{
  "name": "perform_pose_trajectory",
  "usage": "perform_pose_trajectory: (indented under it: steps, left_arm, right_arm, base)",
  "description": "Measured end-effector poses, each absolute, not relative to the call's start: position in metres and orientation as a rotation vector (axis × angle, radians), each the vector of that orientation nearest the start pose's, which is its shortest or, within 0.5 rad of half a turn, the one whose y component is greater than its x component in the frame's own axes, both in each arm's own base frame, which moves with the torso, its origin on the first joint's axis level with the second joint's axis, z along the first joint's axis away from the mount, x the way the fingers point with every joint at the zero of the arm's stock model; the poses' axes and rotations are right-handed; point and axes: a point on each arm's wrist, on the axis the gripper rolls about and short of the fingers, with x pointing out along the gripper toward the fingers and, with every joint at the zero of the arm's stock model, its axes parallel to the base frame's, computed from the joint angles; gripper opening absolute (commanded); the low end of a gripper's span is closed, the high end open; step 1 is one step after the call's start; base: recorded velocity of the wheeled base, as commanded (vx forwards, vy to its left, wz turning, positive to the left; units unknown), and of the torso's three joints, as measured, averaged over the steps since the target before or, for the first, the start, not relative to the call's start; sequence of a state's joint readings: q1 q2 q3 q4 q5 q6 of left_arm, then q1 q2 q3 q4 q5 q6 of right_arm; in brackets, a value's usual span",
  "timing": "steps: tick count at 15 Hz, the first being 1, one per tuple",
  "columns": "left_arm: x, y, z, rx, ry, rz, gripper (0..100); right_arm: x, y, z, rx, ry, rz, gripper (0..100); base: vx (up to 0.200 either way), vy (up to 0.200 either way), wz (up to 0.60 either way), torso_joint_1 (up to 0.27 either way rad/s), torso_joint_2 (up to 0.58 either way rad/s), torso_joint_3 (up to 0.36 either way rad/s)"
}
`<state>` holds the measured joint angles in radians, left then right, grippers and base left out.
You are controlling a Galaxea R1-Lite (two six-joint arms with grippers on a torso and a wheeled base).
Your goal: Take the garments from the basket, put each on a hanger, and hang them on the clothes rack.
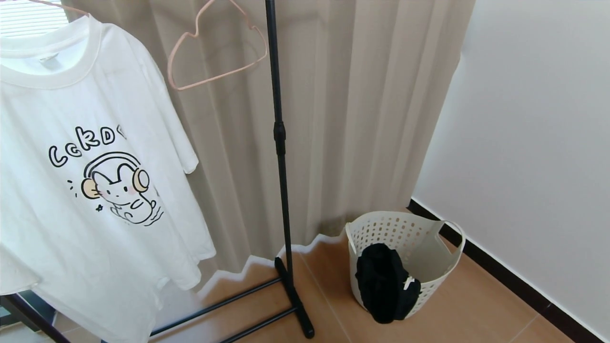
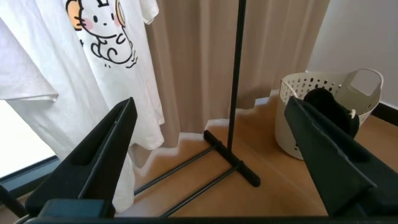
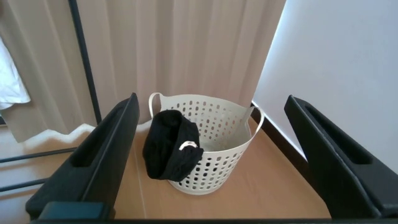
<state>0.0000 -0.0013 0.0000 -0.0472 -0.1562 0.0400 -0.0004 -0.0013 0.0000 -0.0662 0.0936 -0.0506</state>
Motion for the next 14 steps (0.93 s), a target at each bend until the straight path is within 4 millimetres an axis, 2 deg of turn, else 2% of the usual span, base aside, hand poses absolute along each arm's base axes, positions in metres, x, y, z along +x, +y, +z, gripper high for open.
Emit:
perform_pose_trajectory:
  steps: [1,14]
  left_arm:
    - [-0.0233,-0.0035,0.0802,0.043,-0.051,-0.155,100]
    - [-0.0233,-0.0035,0.0803,0.043,-0.051,-0.155,100]
  right_arm:
    - [-0.0232,0.0021,0.0822,-0.054,-0.07,0.091,100]
    - [-0.0232,0.0021,0.0824,-0.054,-0.071,0.089,100]
  base:
    - [0.0,-0.2,0.0,0.002,0.01,0.007]
    - [0.0,0.0,0.0,0.0,0.0,-0.004]
